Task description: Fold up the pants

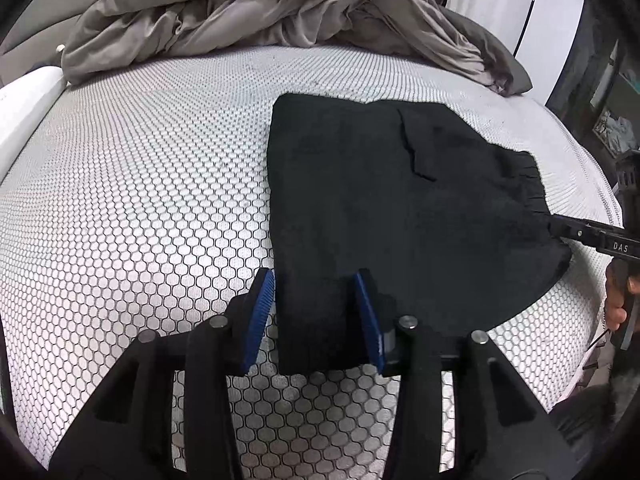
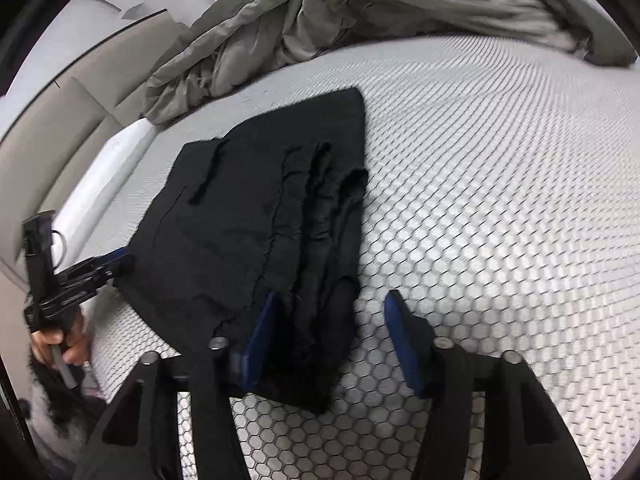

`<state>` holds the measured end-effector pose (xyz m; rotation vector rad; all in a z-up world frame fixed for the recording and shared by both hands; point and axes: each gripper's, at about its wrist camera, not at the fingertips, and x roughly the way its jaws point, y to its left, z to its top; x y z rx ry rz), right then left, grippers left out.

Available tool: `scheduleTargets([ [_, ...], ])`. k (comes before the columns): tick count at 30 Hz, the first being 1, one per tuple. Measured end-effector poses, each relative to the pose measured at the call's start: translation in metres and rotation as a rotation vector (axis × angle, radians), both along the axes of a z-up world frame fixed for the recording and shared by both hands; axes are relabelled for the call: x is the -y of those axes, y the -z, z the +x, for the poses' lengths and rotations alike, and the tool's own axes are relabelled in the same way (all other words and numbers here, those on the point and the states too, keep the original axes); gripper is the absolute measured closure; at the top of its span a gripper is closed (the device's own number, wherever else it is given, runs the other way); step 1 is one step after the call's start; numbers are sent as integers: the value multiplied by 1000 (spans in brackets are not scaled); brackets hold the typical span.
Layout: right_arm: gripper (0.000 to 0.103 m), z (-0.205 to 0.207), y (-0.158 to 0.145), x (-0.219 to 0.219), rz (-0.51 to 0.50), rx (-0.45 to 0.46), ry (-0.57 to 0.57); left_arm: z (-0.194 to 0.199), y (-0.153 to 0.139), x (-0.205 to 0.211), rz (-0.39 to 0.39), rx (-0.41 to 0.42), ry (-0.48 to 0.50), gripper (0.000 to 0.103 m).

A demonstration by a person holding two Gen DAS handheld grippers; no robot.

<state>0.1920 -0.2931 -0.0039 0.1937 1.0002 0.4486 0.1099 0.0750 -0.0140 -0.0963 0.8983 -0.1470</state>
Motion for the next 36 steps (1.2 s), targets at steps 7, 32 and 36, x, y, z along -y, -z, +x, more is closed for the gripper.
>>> scheduleTargets([
  [7, 16, -16, -37, -16, -8, 151, 15, -27, -29, 14, -28, 101, 22, 54],
  [32, 0, -86, -54, -64, -3, 438, 17, -73, -50, 46, -32, 319, -21, 1],
  [36, 0, -87, -54, -61, 8, 442, 34, -74, -52, 43, -58, 331, -36, 1],
])
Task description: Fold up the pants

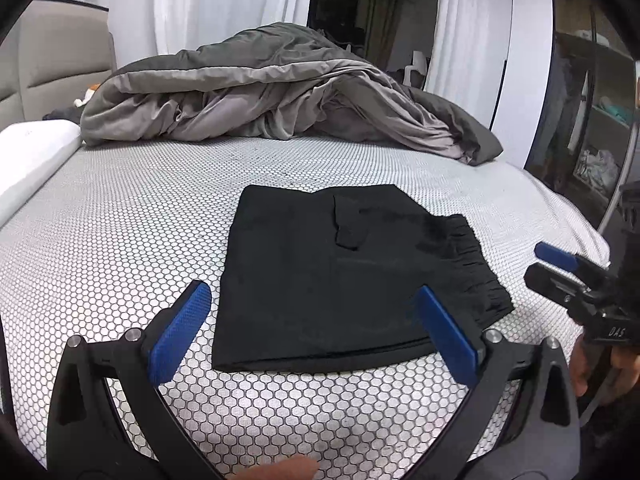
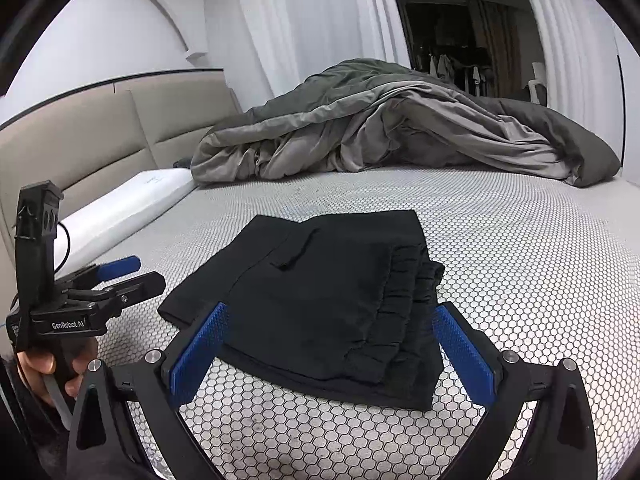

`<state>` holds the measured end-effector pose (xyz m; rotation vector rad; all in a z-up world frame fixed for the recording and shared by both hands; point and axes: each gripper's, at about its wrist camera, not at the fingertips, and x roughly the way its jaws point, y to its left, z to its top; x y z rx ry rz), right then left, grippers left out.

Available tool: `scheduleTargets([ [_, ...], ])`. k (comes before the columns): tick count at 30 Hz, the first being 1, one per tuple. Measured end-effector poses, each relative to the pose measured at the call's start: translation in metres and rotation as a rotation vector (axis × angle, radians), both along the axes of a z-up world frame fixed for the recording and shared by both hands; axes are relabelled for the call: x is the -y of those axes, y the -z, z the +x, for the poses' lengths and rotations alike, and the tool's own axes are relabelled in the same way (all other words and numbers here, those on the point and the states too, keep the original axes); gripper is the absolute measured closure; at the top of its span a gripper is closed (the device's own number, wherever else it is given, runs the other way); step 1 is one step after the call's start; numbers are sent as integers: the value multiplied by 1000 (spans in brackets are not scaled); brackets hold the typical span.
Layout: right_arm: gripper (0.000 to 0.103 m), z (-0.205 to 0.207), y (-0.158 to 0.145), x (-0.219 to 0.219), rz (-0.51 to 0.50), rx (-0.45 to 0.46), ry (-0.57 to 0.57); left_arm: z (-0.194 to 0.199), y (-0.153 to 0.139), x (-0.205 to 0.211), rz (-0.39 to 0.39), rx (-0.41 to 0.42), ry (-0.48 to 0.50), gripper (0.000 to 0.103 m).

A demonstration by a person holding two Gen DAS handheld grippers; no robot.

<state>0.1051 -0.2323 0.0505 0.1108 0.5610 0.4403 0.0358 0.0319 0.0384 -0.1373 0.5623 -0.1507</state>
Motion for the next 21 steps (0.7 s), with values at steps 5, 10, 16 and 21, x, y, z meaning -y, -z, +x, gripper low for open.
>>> scheduleTargets([
  [5, 0, 1, 0, 2, 3, 6, 5, -1, -2, -9, -36, 0, -21, 1],
  [10, 0, 1, 0, 0, -4, 10, -1, -3, -2, -9, -37, 0, -28, 1],
  [16, 0, 2, 1, -2, -14, 9, -7, -6, -4, -9, -36, 11, -35, 1],
  [21, 0, 2, 2, -4, -17, 6, -6, -8, -5, -9, -30, 18, -42, 1],
])
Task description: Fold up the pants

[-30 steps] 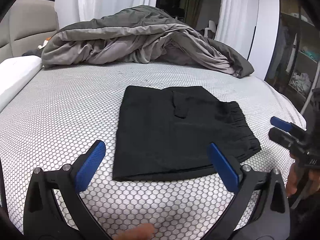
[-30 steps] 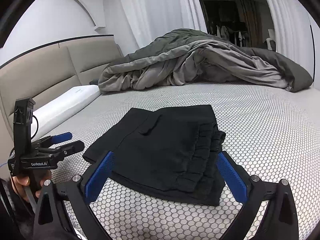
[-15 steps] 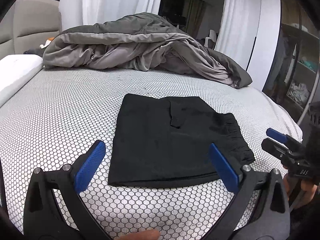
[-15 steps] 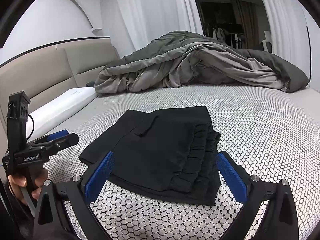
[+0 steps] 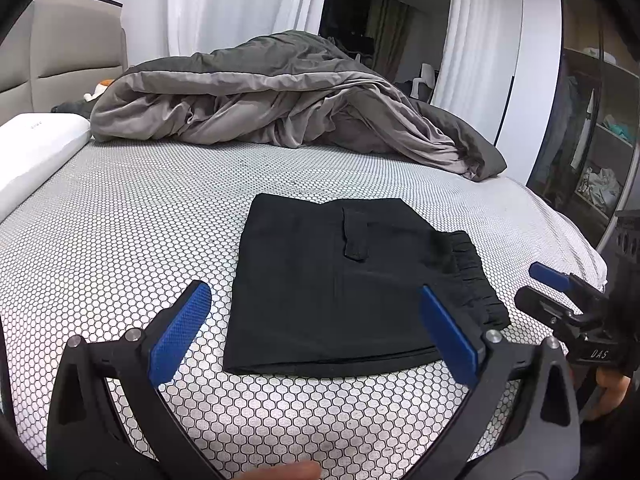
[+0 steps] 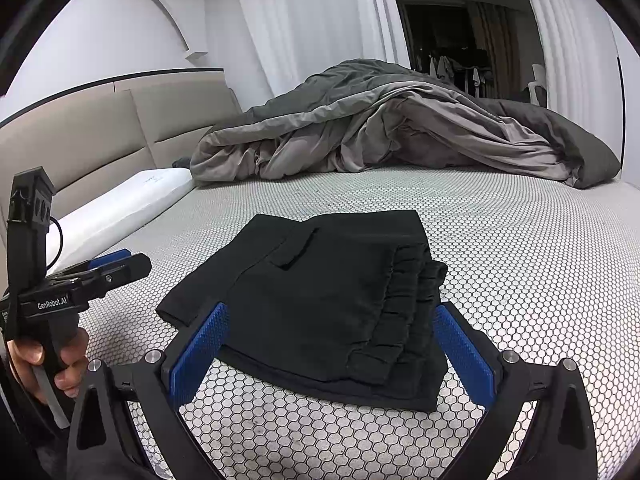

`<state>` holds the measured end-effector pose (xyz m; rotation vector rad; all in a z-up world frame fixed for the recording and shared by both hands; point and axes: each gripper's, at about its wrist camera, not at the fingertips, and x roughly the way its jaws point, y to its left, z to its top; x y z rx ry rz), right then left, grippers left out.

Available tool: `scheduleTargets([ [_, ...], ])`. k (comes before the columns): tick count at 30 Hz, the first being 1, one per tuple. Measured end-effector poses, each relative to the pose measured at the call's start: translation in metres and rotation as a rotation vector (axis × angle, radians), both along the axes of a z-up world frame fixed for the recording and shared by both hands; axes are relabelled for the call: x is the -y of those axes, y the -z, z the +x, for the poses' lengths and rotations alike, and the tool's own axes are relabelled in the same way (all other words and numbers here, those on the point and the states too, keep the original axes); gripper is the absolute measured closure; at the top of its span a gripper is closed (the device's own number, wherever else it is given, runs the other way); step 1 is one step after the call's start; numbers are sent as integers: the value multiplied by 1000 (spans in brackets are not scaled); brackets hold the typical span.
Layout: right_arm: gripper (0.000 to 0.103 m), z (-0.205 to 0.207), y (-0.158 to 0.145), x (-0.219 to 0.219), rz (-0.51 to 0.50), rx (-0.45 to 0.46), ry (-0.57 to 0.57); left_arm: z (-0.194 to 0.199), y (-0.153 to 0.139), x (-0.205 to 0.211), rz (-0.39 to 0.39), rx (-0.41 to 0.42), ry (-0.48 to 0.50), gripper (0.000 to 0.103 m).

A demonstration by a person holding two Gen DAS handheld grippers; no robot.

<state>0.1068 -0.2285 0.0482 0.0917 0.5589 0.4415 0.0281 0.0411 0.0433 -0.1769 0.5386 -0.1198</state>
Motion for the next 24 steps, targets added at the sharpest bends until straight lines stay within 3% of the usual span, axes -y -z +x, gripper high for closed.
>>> scheduleTargets([
  [24, 0, -2, 0, -6, -19, 4, -5, -2, 0, -4, 14, -4, 7, 1],
])
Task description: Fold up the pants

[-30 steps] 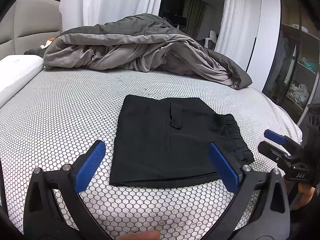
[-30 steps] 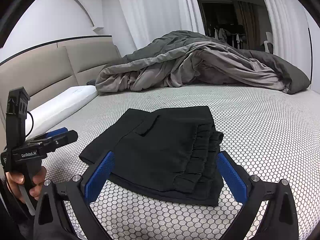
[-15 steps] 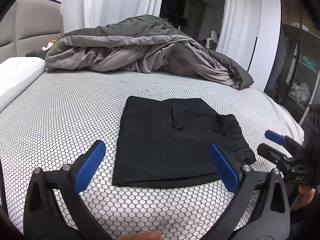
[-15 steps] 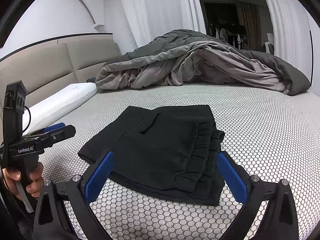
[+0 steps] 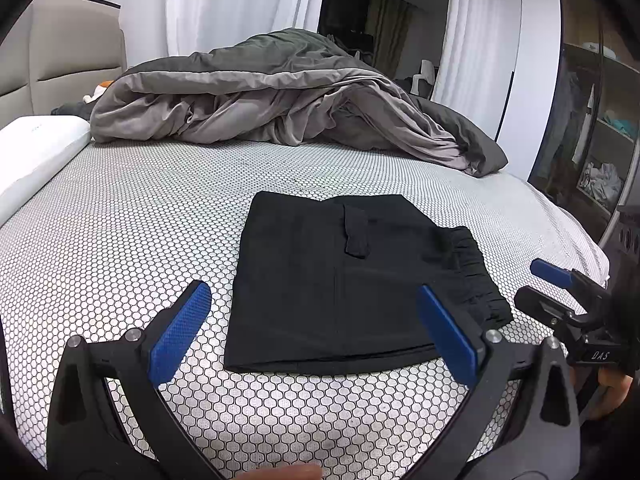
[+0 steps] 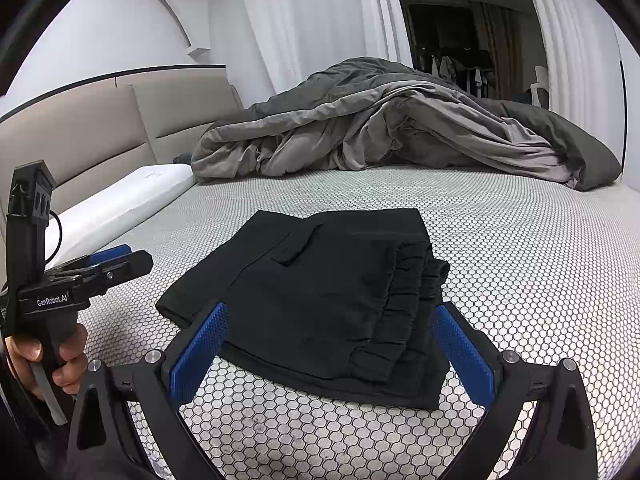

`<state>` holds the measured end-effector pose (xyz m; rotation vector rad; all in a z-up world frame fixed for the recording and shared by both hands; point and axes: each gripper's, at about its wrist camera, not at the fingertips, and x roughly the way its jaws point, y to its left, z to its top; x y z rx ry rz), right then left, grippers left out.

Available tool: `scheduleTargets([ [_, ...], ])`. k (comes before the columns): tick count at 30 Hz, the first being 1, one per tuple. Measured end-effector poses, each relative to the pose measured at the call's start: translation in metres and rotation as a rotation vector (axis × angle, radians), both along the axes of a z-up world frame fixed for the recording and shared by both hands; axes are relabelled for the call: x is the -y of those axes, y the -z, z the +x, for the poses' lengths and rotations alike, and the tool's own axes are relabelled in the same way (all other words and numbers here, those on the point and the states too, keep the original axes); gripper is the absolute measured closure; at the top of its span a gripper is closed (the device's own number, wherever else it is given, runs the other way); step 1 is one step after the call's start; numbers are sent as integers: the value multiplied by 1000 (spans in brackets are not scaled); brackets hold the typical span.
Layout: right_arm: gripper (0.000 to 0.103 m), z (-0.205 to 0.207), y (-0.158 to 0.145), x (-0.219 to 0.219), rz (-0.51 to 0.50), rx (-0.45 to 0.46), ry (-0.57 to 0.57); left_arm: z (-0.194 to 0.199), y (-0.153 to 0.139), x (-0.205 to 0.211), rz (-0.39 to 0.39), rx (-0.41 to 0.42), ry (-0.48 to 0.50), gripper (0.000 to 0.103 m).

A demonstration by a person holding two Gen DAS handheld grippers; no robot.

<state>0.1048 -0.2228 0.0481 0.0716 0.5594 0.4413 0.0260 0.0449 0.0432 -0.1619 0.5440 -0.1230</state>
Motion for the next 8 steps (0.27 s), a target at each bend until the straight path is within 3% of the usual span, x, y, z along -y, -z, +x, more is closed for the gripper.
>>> scheduleTargets([
  [8, 0, 1, 0, -2, -1, -5, 3, 1, 0, -6, 5, 2, 10, 1],
])
